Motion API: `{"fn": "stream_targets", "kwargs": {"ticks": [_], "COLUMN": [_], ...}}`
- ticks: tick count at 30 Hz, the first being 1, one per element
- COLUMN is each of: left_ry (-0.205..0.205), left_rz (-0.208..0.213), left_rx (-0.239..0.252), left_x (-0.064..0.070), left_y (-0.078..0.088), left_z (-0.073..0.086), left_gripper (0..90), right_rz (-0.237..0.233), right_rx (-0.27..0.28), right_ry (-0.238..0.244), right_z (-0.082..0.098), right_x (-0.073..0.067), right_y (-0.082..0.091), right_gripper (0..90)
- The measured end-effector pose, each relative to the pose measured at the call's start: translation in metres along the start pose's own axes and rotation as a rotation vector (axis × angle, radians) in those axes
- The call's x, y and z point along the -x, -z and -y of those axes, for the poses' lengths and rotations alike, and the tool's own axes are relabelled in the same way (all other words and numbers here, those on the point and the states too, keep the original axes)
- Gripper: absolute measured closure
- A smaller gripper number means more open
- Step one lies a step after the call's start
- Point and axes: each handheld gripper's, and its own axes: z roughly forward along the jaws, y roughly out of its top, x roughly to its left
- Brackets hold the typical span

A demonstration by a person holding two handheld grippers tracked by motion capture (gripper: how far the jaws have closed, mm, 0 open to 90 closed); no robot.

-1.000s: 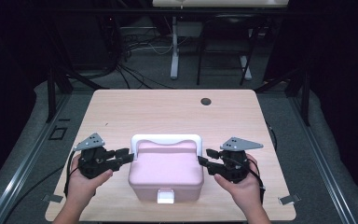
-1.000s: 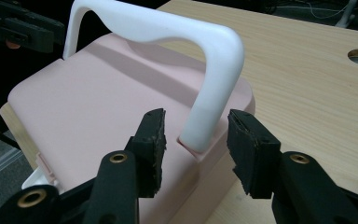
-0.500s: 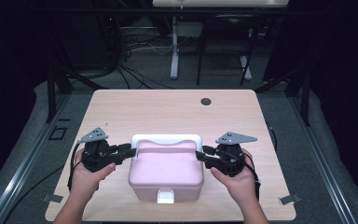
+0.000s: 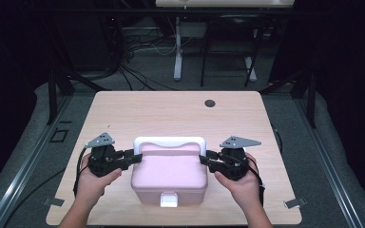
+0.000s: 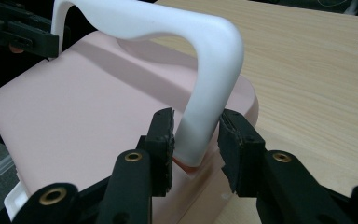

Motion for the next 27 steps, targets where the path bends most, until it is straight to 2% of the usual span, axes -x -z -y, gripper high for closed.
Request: {"fn": "stream_targets", "kwargs": {"ticks": [15, 22, 27], "left_ry": [-0.005, -0.027, -0.041], "left_rz": [0.000, 0.000, 0.001], "left_rx": [0.019, 0.022, 0.020], "left_x": [0.0041, 0.0069, 0.0079], "left_y": [0.0039, 0.0076, 0.0082], "left_z": [0.0009, 0.0024, 0.0033], "left_gripper": [67.6, 69.3, 69.6], "right_rz": [-0.010, -0.010, -0.020], "right_rx": [0.012, 0.017, 0.007], "right_ry": [-0.004, 0.009, 0.007], "right_z": [0.0018, 0.0026, 0.0044], "right_x": [-0.0009, -0.0043, -0.0024], "right_y": [0.0036, 0.0076, 0.0040], "right_gripper": [68.4, 68.8, 68.7]}}
